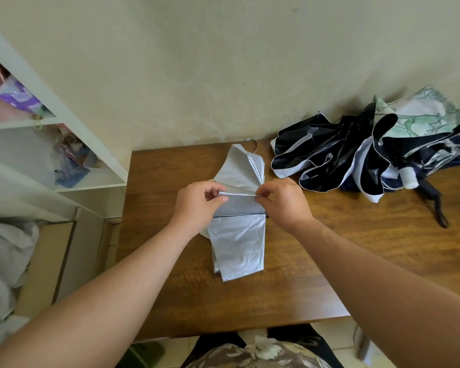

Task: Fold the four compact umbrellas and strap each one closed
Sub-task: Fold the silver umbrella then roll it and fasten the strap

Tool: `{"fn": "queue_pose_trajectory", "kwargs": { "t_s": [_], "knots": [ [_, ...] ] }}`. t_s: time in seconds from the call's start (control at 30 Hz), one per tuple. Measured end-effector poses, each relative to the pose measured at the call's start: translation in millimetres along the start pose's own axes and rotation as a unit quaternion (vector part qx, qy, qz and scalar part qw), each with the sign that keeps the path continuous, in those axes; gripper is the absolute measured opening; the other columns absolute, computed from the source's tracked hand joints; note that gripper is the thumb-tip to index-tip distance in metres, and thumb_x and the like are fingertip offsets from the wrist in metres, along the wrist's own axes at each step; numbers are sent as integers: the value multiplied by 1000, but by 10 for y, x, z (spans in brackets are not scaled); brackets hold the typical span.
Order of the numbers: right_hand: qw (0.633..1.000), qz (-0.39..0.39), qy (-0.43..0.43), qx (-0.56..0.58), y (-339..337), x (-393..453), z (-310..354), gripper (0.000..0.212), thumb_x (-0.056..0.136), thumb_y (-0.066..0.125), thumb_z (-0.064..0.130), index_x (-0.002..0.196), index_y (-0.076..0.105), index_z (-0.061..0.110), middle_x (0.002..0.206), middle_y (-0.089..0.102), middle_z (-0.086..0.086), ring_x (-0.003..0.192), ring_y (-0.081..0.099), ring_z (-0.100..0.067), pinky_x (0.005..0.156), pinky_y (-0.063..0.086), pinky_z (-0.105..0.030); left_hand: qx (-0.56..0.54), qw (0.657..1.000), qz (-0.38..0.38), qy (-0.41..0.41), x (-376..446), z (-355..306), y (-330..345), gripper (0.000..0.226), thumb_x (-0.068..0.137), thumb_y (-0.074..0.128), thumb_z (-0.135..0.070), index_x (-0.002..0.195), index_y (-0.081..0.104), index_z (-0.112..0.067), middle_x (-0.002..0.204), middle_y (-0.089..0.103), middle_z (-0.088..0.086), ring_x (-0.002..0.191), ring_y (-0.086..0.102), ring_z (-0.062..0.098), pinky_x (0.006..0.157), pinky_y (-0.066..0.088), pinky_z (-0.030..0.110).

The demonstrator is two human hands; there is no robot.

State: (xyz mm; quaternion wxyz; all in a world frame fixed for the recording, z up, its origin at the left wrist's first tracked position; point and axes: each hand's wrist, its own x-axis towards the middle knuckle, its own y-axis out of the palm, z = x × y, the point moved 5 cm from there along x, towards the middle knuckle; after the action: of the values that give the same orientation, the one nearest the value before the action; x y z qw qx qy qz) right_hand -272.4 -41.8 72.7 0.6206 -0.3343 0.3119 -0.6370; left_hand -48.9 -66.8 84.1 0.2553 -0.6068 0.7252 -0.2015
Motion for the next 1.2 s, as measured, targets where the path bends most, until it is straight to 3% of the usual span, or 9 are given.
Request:
{"fn": "queue_pose_trajectory", "kwargs": {
  "t_s": [0.17,0.3,0.43,0.6,0.8,0.87,0.93,1.1,1.2],
  "knots": [
    [997,41,-51,-45,62,-23,57,47,83,85,35,126,67,29,118,60,3,111,50,-20,92,47,-37,19,999,20,33,-46,-51,7,11,88,85,-32,91,76,-39,106,61,-17,96,58,0,80,49,21],
    [989,32,-110,-92,76,-25,47,14,84,82,24,97,77,25,97,68,6,96,56,-26,78,54,-49,51,994,62,69,-134,-74,3,17,83,89,-36,90,73,-36,112,61,-24,109,56,2,92,47,27],
    [984,54,-146,-88,157,-198,37,13,79,83,20,86,74,27,84,66,12,91,56,-24,72,53,-45,190,960,137,155,-241,-46,151,57,82,88,-42,132,62,-39,136,54,-23,128,43,1,108,37,28],
    [974,90,-182,-100,382,-524,2,14,73,82,18,81,74,27,83,65,9,89,58,-26,69,49,-39,278,916,167,236,-379,240,375,35,79,87,-15,105,75,-36,122,61,-15,122,54,13,107,47,39],
    [959,155,-191,-142,664,-869,-99,17,70,83,41,78,72,30,91,63,10,95,55,-23,71,46,-38,306,894,202,258,-595,543,621,25,79,86,-16,95,78,-34,121,64,-12,119,56,15,104,49,38],
    [952,189,-187,-151,720,-928,-111,35,77,66,65,83,74,31,98,61,9,103,52,-21,78,46,-40,306,889,214,265,-644,626,682,23,78,87,-19,93,78,-33,122,64,-10,118,57,17,103,49,38],
    [959,195,-145,-149,737,-888,-139,53,81,50,75,96,76,31,108,60,8,111,50,-20,85,46,-42,298,890,211,274,-669,666,722,21,77,86,-17,90,77,-31,119,64,-8,115,59,19,101,51,40],
    [968,187,-72,-152,830,-470,-214,41,96,61,36,136,61,25,137,49,-3,127,43,-29,94,48,-48,311,884,225,267,-689,750,825,19,79,85,-21,93,78,-31,124,65,-8,119,58,19,101,50,40],
    [960,209,-53,-177,971,-234,-325,36,99,56,27,135,60,24,143,45,-3,130,41,-31,99,45,-48,325,877,240,261,-703,854,892,17,80,83,-26,96,79,-32,126,66,-8,123,58,20,106,48,41]
  ]
}}
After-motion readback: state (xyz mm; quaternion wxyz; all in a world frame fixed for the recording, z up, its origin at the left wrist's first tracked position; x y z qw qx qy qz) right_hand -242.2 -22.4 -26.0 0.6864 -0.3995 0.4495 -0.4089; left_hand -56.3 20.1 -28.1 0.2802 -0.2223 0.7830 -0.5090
